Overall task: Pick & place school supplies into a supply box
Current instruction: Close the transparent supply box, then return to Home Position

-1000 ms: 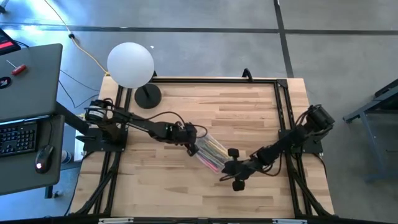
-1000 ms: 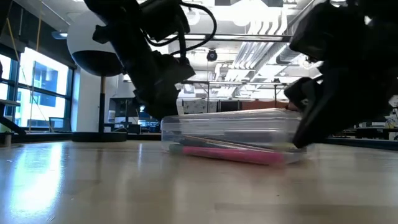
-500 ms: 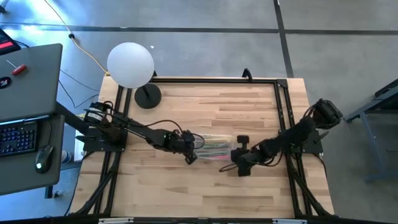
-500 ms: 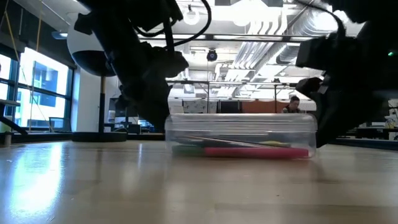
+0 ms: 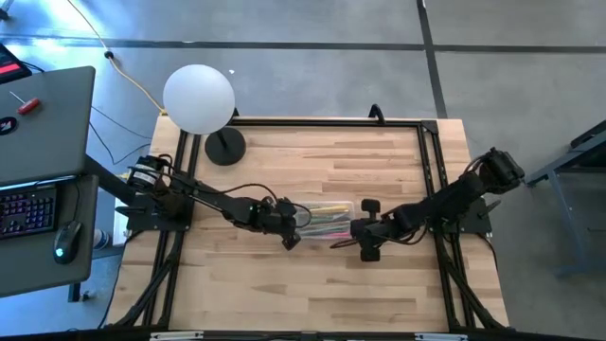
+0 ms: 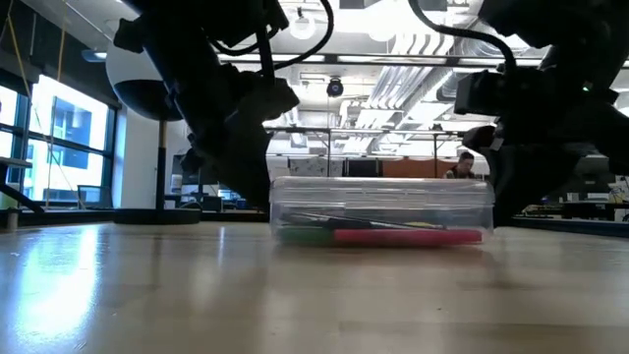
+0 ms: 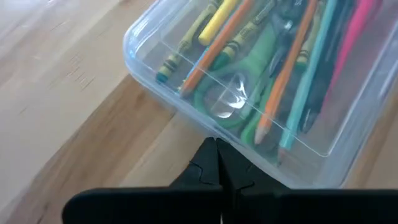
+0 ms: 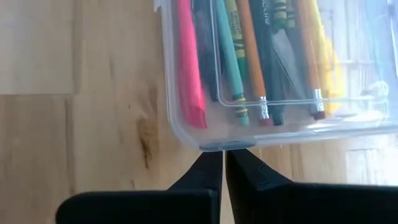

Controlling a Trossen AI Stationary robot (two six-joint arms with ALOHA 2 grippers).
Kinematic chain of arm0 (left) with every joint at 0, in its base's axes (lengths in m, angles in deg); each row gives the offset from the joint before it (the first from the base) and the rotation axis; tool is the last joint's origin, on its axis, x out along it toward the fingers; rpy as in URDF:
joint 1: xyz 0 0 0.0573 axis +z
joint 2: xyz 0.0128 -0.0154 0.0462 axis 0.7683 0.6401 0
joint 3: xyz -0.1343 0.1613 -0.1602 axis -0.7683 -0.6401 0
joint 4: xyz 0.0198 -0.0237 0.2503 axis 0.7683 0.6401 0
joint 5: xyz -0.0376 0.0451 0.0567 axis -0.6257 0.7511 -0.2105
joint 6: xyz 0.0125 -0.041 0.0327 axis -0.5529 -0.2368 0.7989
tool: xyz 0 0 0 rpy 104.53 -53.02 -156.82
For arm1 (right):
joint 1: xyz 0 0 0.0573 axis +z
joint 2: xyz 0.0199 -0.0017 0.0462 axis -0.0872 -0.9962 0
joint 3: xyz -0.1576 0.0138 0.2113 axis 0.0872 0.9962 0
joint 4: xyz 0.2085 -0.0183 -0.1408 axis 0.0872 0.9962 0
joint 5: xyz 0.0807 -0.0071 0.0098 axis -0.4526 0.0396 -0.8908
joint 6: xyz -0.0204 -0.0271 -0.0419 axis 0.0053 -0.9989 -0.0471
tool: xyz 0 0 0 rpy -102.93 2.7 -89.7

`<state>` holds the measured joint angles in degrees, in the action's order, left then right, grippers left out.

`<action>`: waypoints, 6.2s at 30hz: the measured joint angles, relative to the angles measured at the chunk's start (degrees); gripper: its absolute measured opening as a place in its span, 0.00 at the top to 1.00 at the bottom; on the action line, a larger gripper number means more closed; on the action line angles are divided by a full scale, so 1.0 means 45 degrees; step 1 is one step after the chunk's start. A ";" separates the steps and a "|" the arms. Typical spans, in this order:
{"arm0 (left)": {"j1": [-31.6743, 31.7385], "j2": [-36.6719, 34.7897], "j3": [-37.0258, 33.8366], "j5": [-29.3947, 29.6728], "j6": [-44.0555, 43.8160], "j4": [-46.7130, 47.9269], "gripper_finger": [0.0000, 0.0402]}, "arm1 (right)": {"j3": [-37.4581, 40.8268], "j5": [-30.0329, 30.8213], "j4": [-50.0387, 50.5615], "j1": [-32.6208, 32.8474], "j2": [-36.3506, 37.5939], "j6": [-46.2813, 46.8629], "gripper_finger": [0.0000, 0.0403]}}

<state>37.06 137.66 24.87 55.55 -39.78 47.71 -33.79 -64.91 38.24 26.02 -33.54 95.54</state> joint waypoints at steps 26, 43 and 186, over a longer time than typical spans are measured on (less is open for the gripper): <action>-0.1680 -0.8178 -0.0481 0.5851 -0.1556 0.7521 0.97 | -0.0407 0.6426 0.5667 0.3660 0.7436 0.3481 1.00; 0.0673 -0.0685 -0.1786 -0.1134 0.3774 -0.7346 0.98 | 0.5298 0.0745 -1.0769 -0.0502 0.3738 -0.0912 1.00; -0.2044 -0.4729 0.1534 0.5128 0.1540 0.4292 0.98 | 0.3762 0.2355 -0.3541 0.1761 0.7707 -0.1298 1.00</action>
<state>27.86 116.38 31.77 78.63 -32.85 67.03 -16.86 -54.32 22.31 33.95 1.14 89.70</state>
